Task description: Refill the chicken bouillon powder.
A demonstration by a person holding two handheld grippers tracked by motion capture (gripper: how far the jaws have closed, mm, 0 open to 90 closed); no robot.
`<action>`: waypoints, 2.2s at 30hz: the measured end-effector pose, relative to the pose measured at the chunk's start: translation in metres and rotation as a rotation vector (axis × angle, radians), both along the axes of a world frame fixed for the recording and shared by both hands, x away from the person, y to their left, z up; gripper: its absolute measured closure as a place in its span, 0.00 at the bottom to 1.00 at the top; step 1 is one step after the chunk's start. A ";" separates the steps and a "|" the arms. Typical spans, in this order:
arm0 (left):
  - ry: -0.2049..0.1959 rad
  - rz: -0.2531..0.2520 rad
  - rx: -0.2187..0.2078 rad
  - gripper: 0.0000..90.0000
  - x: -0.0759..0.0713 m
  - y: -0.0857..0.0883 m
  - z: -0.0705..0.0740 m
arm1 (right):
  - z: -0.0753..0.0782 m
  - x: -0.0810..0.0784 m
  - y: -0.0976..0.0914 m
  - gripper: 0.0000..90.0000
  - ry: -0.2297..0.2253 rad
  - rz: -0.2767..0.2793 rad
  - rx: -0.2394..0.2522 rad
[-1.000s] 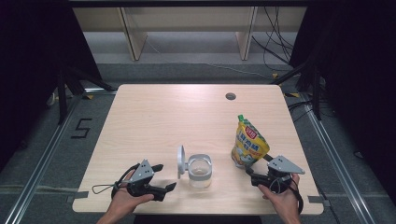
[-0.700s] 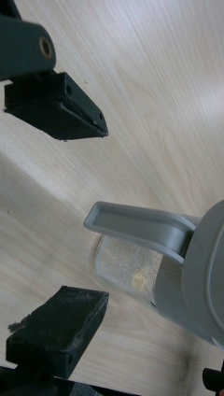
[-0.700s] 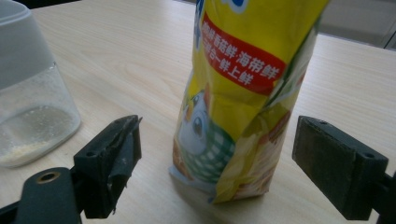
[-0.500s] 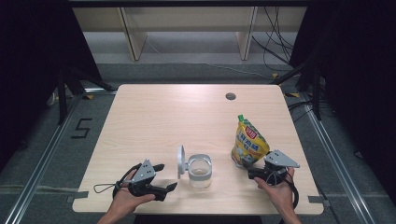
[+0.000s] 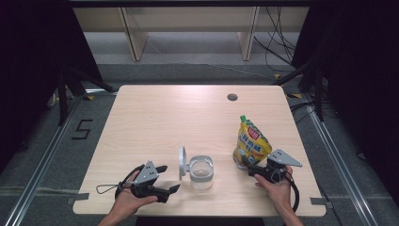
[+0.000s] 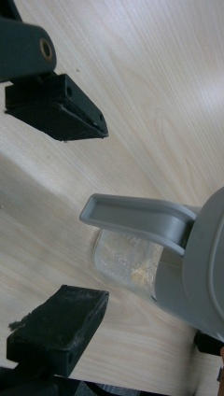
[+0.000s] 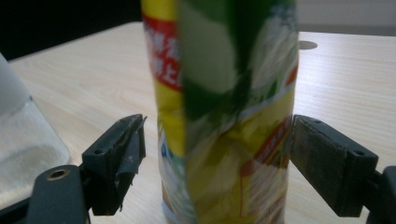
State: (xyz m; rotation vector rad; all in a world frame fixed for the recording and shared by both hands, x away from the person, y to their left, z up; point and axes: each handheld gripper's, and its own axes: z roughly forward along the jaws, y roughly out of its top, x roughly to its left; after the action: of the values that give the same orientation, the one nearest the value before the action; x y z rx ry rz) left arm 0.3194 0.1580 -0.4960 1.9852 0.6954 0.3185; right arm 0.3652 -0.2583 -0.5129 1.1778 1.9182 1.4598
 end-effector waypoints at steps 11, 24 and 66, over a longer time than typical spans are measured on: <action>-0.005 -0.015 0.001 0.20 0.000 -0.002 0.000 | -0.003 0.005 0.001 0.25 -0.051 0.005 -0.003; -0.017 -0.035 0.019 0.20 0.000 -0.003 0.000 | -0.002 0.009 0.004 0.28 -0.054 -0.004 0.021; -0.004 -0.058 0.032 0.20 0.000 -0.004 -0.001 | -0.003 0.006 0.014 0.23 -0.162 -0.044 -0.109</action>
State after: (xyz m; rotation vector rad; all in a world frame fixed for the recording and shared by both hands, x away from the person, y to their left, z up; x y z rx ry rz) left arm 0.3194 0.1541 -0.4972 2.0307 0.6324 0.2997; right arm 0.3715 -0.2446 -0.5158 1.0149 1.8261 1.3648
